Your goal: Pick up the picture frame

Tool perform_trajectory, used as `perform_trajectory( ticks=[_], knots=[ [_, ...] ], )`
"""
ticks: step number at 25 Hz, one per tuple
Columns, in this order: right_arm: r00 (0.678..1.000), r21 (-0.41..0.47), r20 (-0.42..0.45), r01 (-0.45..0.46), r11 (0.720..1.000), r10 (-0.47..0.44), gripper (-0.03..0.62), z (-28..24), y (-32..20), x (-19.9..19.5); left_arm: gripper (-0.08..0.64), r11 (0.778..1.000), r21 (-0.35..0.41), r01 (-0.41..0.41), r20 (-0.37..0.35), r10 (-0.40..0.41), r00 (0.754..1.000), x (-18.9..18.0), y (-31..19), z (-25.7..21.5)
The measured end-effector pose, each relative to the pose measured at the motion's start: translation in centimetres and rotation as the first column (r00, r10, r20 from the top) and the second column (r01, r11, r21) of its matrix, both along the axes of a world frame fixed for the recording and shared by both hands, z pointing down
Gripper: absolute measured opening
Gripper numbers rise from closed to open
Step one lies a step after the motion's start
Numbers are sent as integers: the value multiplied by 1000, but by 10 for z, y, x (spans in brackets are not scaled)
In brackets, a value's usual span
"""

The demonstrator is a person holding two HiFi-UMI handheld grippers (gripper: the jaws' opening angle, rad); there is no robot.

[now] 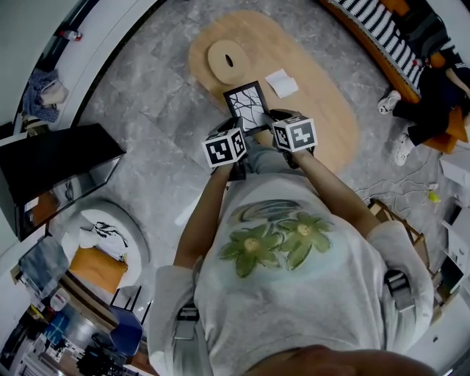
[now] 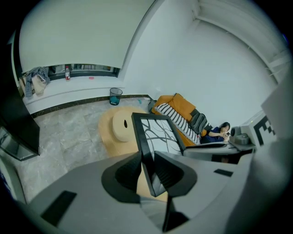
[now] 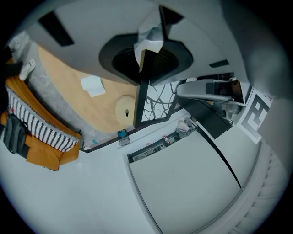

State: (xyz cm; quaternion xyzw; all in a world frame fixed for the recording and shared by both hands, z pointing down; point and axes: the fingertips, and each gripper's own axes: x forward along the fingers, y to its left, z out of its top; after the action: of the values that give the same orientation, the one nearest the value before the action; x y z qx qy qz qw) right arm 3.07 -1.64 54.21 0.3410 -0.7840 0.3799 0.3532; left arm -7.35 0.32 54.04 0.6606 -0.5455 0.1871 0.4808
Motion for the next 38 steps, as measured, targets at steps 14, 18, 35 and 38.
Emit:
perform_trajectory(
  ticks=[14, 18, 35, 38],
  knots=[
    [999, 74, 53, -11, 997, 7, 85, -35, -4, -3, 97, 998, 67, 11, -5, -10, 1000, -3, -1, -31],
    [998, 102, 61, -6, 995, 0, 85, -45, -6, -6, 97, 996, 91, 5, 10, -6, 1000, -5, -3, -41],
    [997, 190, 74, -11, 982, -3, 85, -76, -10, -10, 97, 981, 193, -23, 79, 8, 997, -8, -7, -77],
    [997, 202, 77, -14, 979, -2, 84, -80, -10, -13, 97, 978, 208, -24, 86, 6, 996, -11, -8, -81]
  ],
)
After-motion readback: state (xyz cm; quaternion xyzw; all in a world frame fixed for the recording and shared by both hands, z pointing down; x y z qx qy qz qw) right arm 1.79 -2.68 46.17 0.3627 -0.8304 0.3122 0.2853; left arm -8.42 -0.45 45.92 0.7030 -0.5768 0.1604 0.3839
